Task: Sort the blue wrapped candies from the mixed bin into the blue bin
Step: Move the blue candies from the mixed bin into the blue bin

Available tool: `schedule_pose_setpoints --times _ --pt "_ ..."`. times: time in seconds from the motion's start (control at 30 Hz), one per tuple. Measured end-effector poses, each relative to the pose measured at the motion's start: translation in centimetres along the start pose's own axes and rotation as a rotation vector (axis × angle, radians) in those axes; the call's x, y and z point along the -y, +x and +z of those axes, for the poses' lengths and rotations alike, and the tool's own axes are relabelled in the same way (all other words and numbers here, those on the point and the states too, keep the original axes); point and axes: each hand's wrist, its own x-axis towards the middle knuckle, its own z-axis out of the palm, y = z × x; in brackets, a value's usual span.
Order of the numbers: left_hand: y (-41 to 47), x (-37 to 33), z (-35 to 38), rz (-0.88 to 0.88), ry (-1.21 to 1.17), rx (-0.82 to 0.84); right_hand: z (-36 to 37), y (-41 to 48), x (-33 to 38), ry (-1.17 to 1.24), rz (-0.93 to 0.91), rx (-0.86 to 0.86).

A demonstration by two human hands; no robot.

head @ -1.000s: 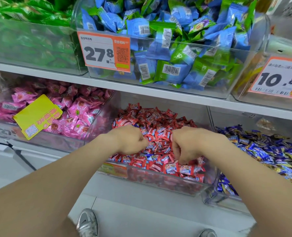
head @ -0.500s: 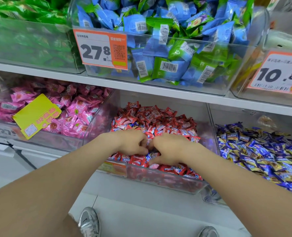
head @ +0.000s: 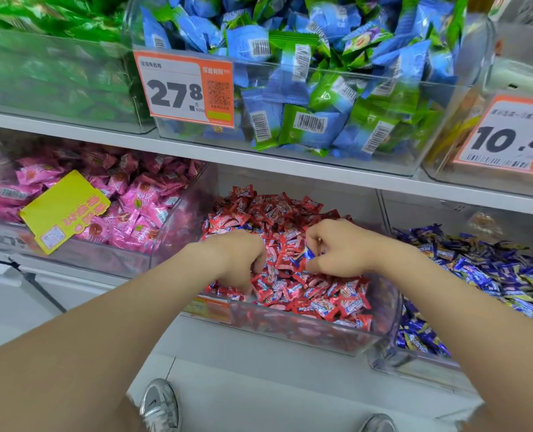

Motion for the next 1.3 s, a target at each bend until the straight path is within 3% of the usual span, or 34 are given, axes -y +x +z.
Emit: schedule_pose_setpoints --times 0.17,0.3,0.57,0.67,0.8,1.0,1.3 --pt "0.6 -1.4 0.4 0.204 -0.341 -0.122 -0.4 -0.6 0.3 0.034 -0.077 -0.035" --pt "0.6 -1.6 -0.5 0.291 -0.396 -0.122 -0.4 -1.0 0.2 0.002 -0.081 -0.074" --pt "0.5 0.1 -0.4 0.0 -0.093 -0.162 1.3 -0.5 0.9 -0.112 -0.079 -0.012" --pt "0.2 -0.5 -0.6 -0.013 -0.099 -0.176 2.0 0.2 1.0 -0.282 -0.024 0.121" --pt "-0.2 -1.1 -0.6 -0.008 -0.109 -0.145 2.5 1.0 1.7 -0.481 -0.026 0.088" --pt "-0.3 -1.0 -0.6 -0.002 -0.072 -0.148 3.3 1.9 1.8 -0.394 0.024 0.157" --pt "0.0 0.1 -0.8 -0.047 -0.121 -0.172 3.5 1.5 3.9 -0.011 0.025 0.002"
